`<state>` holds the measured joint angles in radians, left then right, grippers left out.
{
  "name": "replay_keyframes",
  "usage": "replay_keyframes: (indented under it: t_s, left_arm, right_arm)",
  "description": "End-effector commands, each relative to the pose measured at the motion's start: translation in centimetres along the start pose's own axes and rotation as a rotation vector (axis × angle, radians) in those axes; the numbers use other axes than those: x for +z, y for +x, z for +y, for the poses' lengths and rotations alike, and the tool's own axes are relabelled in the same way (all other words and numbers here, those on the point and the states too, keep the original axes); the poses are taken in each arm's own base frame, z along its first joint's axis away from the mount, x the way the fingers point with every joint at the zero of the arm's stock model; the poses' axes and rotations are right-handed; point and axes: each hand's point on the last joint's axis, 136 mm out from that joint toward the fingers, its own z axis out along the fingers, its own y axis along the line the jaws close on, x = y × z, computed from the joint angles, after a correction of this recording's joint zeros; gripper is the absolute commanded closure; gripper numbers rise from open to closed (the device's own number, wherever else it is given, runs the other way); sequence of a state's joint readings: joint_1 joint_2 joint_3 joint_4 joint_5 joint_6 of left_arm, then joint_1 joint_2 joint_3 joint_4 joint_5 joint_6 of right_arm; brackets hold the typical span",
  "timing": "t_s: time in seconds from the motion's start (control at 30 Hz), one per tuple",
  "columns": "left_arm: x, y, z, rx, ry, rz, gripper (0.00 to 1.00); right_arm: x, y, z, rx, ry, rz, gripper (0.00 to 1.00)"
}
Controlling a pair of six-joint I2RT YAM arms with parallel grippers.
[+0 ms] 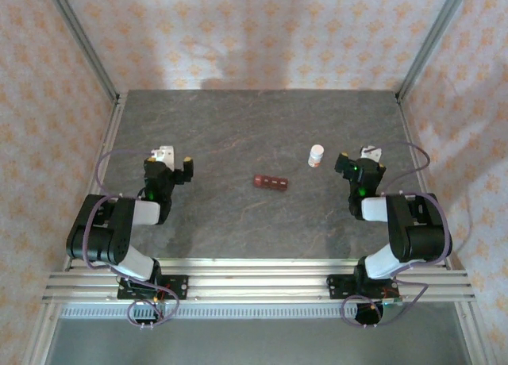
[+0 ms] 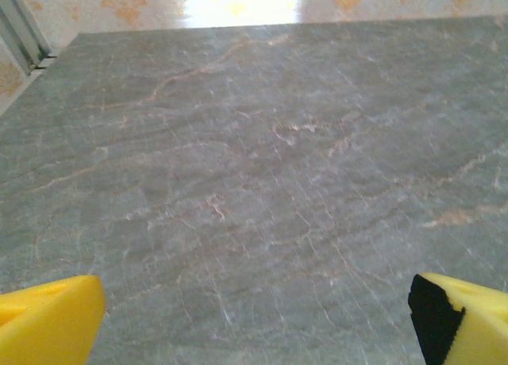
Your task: Sort the pills into containers
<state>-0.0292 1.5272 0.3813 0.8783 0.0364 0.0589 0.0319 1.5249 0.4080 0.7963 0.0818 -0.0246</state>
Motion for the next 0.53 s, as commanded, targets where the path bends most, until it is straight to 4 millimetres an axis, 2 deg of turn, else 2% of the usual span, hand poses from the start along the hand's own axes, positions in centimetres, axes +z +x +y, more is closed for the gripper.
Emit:
replay_keyframes:
  t_s: [0.0, 0.5]
  left_arm:
    - [0.28, -0.14, 0.84, -0.034, -0.035, 0.008, 0.00]
    - [0.27, -0.13, 1.02, -0.036, -0.047, 0.008, 0.00]
  right_arm:
    - [0.06, -0.15, 0.11, -0.013, -0.007, 0.001, 0.00]
    - [0.10, -0.09, 0.21, -0.015, -0.012, 0.007, 0.00]
